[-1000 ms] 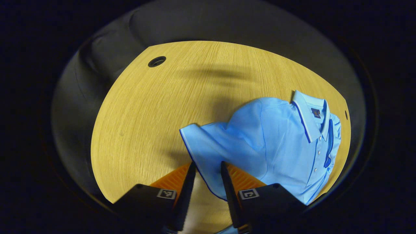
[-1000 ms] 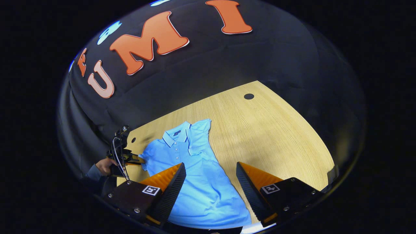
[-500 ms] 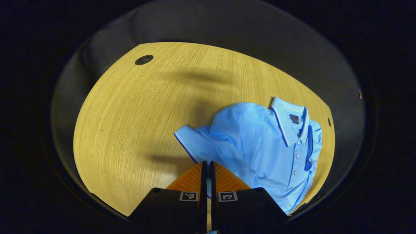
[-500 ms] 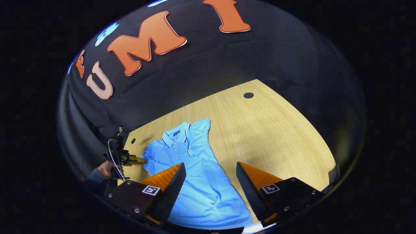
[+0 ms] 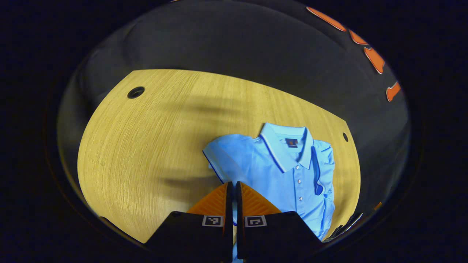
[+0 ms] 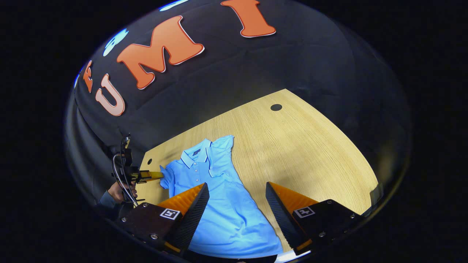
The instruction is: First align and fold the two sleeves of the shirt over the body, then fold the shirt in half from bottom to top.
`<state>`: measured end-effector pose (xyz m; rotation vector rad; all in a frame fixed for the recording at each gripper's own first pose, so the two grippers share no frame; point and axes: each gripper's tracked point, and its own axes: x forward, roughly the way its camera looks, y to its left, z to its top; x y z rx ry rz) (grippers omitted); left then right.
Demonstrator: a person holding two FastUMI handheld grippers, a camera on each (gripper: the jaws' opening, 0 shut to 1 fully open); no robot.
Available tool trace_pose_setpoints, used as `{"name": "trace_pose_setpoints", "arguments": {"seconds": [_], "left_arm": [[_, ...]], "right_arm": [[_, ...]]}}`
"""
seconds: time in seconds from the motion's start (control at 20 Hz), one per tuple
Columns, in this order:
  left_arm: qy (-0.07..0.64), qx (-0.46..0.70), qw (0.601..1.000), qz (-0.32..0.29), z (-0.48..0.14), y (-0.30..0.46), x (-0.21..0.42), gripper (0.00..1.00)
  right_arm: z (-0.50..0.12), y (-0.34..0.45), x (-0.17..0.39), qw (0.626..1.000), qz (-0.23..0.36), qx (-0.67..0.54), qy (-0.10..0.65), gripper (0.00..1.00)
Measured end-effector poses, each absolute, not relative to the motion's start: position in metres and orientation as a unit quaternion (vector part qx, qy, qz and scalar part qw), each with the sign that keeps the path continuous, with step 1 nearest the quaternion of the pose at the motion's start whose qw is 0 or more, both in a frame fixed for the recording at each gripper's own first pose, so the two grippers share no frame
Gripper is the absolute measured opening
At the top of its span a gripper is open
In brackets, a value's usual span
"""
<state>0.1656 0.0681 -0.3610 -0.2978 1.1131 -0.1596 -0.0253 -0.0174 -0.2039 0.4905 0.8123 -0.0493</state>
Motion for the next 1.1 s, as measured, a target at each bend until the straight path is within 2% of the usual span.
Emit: {"name": "trace_pose_setpoints", "arguments": {"seconds": [0.4,0.5,0.55,0.6,0.65,0.7,0.75,0.8,0.95,1.1], "left_arm": [[0.506,-0.085,0.847,-0.141,-0.335,-0.003,0.179,0.07],[0.505,-0.089,0.843,-0.160,-0.331,-0.021,0.179,0.11],[0.505,-0.093,0.841,-0.170,-0.328,-0.027,0.176,0.18],[0.502,-0.101,0.839,-0.181,-0.324,-0.033,0.176,0.19],[0.501,-0.108,0.837,-0.190,-0.322,-0.039,0.172,0.27],[0.500,-0.113,0.836,-0.197,-0.319,-0.041,0.170,0.29],[0.498,-0.118,0.835,-0.204,-0.313,-0.042,0.167,0.41],[0.496,-0.120,0.834,-0.208,-0.309,-0.040,0.165,0.46],[0.488,-0.118,0.841,-0.201,-0.300,-0.024,0.157,0.92],[0.474,-0.118,0.854,-0.182,-0.282,-0.005,0.141,1.00]], "right_arm": [[-0.205,-0.030,-0.041,0.887,-0.039,0.246,0.389,0.97],[-0.206,-0.032,-0.047,0.886,-0.045,0.245,0.390,0.97],[-0.207,-0.032,-0.050,0.886,-0.049,0.246,0.390,0.97],[-0.206,-0.034,-0.053,0.886,-0.053,0.247,0.389,0.97],[-0.207,-0.032,-0.056,0.885,-0.056,0.249,0.389,0.97],[-0.208,-0.032,-0.061,0.884,-0.060,0.250,0.389,0.97],[-0.209,-0.031,-0.064,0.884,-0.063,0.251,0.390,0.97],[-0.209,-0.031,-0.067,0.883,-0.066,0.250,0.391,0.97],[-0.211,-0.023,-0.076,0.883,-0.064,0.247,0.395,0.97],[-0.215,-0.013,-0.083,0.884,-0.042,0.234,0.403,0.98]]}}
